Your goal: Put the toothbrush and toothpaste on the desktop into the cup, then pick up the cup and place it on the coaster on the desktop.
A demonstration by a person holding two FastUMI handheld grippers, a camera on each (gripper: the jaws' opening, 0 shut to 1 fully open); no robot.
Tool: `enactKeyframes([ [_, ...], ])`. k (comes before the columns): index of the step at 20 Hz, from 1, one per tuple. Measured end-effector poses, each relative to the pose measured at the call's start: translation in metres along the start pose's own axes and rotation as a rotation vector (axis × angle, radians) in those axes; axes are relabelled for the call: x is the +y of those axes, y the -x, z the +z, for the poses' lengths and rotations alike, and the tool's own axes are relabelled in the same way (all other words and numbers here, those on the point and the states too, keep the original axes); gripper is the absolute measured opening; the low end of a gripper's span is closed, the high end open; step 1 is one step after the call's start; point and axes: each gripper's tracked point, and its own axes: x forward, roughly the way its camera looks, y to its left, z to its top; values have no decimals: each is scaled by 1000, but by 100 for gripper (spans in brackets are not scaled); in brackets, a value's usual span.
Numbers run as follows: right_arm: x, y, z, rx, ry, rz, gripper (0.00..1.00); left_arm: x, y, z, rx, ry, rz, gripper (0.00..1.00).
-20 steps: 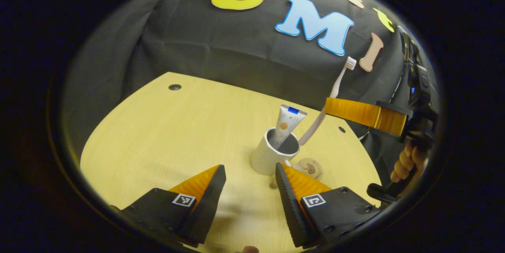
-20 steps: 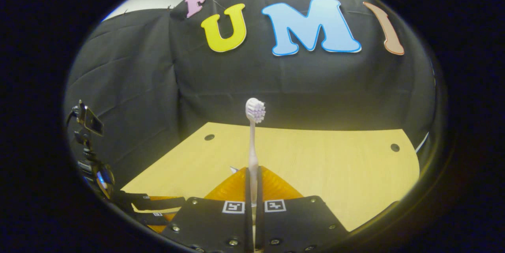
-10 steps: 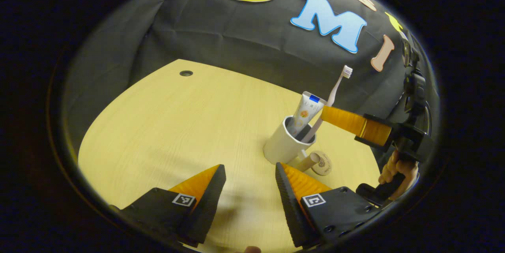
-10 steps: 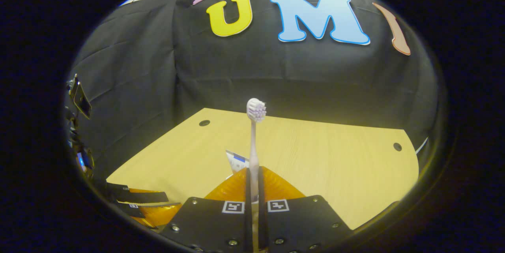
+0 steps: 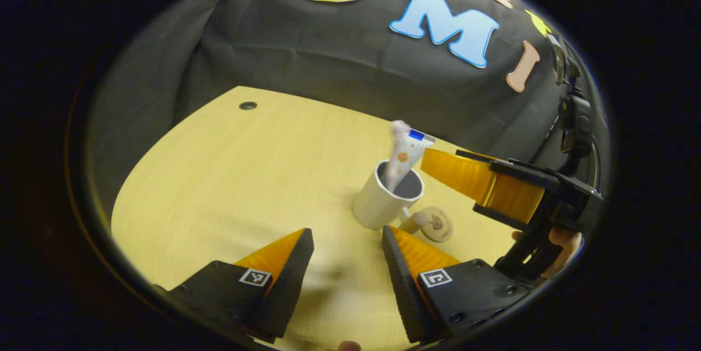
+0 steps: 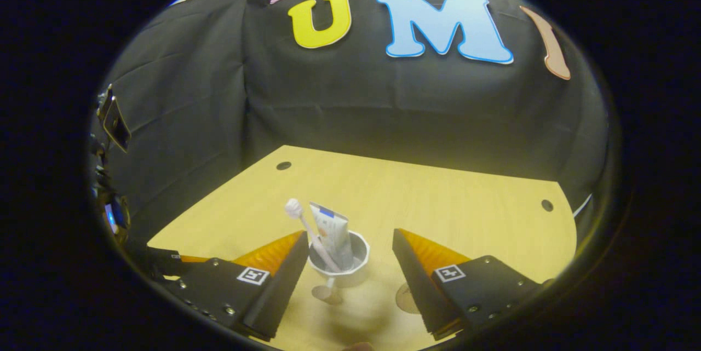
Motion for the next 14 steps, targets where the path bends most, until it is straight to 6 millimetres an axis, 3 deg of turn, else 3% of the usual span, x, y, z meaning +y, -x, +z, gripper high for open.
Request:
enactKeyframes([
  [5, -7, 32, 13, -43, 32, -25, 93, -36, -1, -2, 23, -40, -35, 84],
  [6, -11, 40, 16, -52, 38, -37, 93, -43, -3, -5, 32, -56, -49, 78],
  [7, -14, 48, 19, -62, 39, -46, 93, -51, -5, -5, 41, -68, -55, 91],
  [8, -17, 55, 22, -74, 38, -54, 93, -57, -8, -6, 50, -80, -66, 98],
  [14, -46, 90, 23, -86, -16, -104, 94, -73, -19, -11, 127, -54, -72, 96],
])
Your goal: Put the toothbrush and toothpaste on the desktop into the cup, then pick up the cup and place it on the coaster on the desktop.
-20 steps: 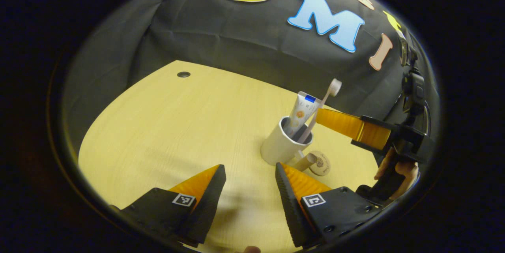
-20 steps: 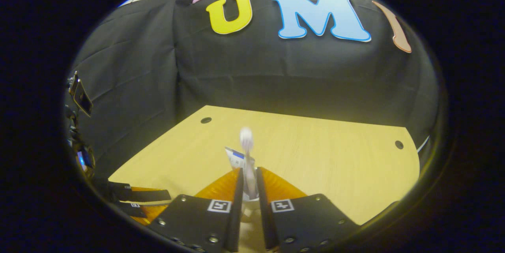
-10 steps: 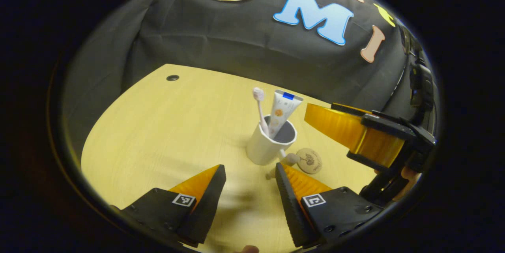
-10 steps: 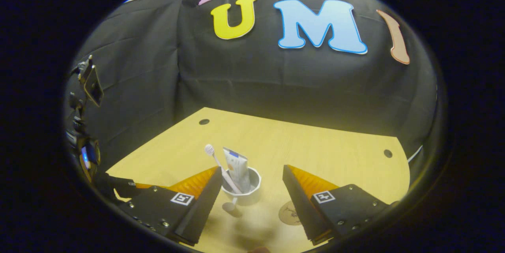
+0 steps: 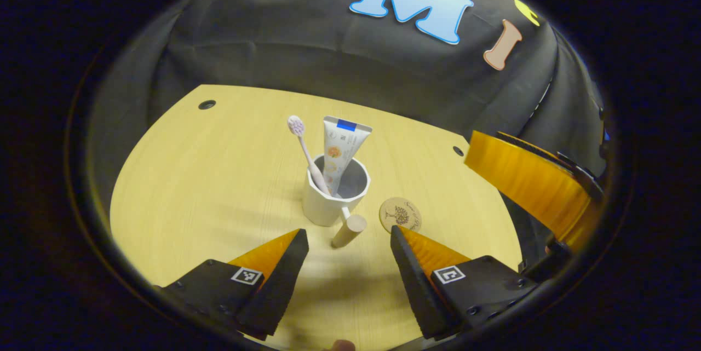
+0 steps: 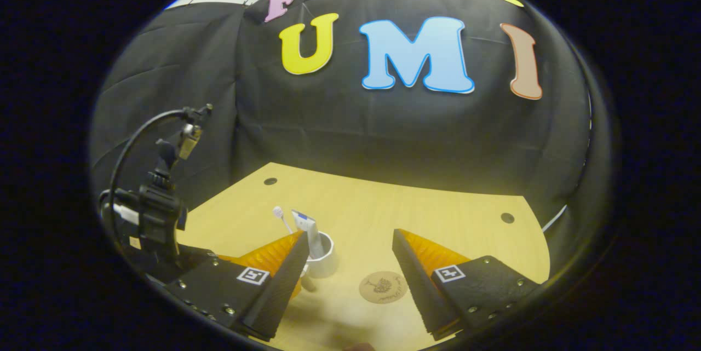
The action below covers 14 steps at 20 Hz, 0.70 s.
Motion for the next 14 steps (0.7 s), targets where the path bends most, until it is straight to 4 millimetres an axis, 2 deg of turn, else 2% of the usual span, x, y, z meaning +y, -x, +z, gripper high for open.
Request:
enactKeyframes([
  [5, -35, 23, -17, 37, -68, -49, 94, 3, -23, 1, 87, 9, 59, 94],
  [9, -67, 33, -39, 82, -87, -105, 94, 11, -43, 1, 151, 29, 115, 100],
  [14, -92, 46, -65, 133, -108, -148, 94, 18, -65, -5, 232, 74, 167, 96],
])
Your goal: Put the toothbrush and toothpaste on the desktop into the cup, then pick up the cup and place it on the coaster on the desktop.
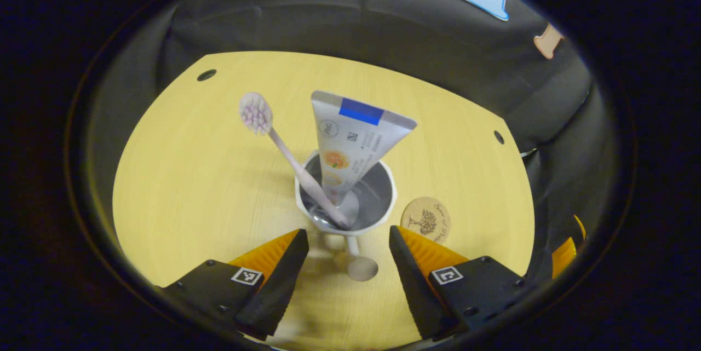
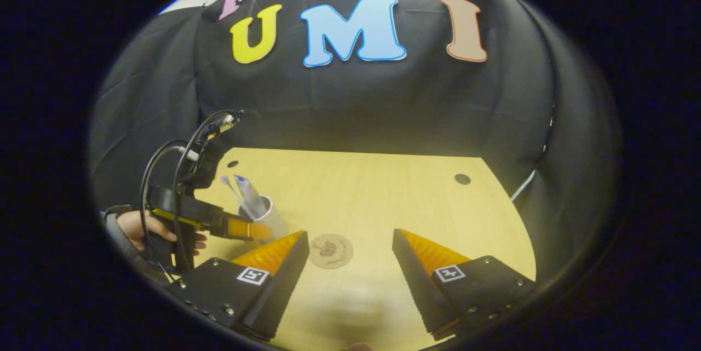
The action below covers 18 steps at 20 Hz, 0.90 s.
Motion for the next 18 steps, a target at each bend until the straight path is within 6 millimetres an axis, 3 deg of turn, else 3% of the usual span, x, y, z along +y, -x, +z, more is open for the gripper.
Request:
enactKeyframes([
  [2, -8, 2, -10, 22, -12, -8, 94, 0, -11, -3, 34, 10, 14, 100],
  [4, -15, 1, -16, 38, -30, -16, 94, 4, -19, -5, 56, 6, 45, 87],
  [7, -22, 1, -25, 58, -61, -21, 94, 6, -27, -9, 76, 16, 71, 78],
  [10, -26, 1, -29, 71, -71, -31, 94, 3, -30, -16, 95, 41, 77, 63],
  [11, -26, 1, -29, 73, -71, -33, 94, 3, -31, -17, 98, 35, 87, 51],
  [13, -28, 2, -29, 73, -73, -34, 94, 6, -33, -15, 95, -11, 113, 41],
  [16, -29, 2, -29, 73, -75, -35, 94, 5, -35, -16, 83, -66, 128, 35],
  [18, -29, 2, -31, 79, -79, -36, 94, 3, -37, -12, 63, -69, 122, 36],
])
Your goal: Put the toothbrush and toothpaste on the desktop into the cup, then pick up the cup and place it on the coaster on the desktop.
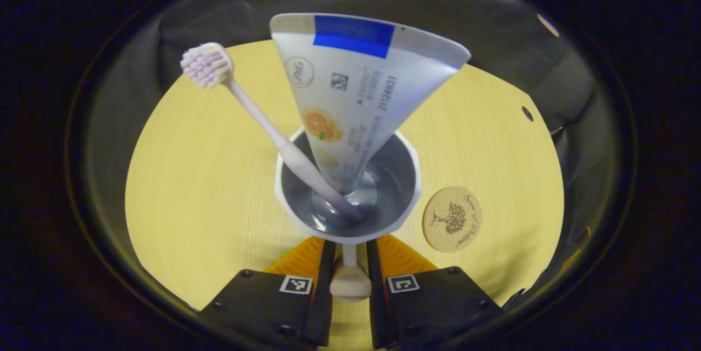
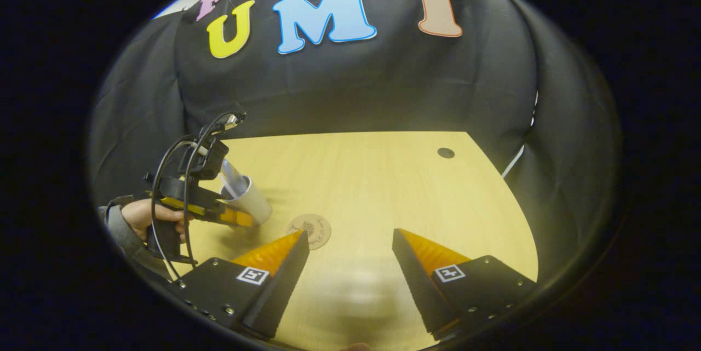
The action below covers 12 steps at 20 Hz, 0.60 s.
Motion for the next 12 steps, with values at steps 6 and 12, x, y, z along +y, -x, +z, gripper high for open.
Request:
enactKeyframes([
  [6, -3, 3, 1, 0, -11, -23, 94, -15, 7, 1, -39, -13, -39, 32],
  [12, -5, 5, 0, -12, -29, -31, 94, -58, 29, -4, -31, -111, -108, 32],
])
